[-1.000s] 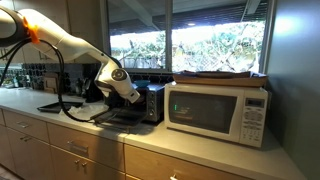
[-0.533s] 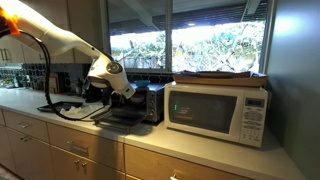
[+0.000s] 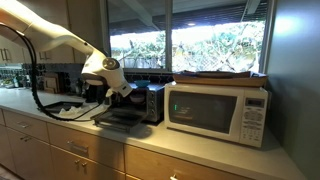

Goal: Remove the purple bowl from the toaster oven and place the bowl on top of the oven

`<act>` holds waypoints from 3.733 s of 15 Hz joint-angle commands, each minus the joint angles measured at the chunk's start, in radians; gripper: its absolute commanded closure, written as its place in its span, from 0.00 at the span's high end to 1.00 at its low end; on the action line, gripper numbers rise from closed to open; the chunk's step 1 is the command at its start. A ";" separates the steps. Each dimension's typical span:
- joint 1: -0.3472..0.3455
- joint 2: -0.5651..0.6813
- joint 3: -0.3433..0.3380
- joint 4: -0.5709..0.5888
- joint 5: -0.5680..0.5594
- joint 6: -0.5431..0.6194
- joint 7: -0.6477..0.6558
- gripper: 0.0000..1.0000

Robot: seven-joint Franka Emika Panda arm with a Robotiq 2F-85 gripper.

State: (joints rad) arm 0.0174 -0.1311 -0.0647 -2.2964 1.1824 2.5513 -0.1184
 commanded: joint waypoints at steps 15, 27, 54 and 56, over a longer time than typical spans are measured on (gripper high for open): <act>-0.024 -0.036 0.011 -0.033 -0.014 -0.018 0.003 0.41; -0.033 -0.006 -0.019 -0.049 0.148 0.023 -0.109 1.00; -0.036 0.058 0.045 -0.010 -0.089 0.174 0.226 1.00; -0.047 0.068 0.040 -0.004 -0.207 0.125 0.355 1.00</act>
State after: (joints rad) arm -0.0136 -0.0752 -0.0337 -2.2905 1.1165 2.6932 0.0659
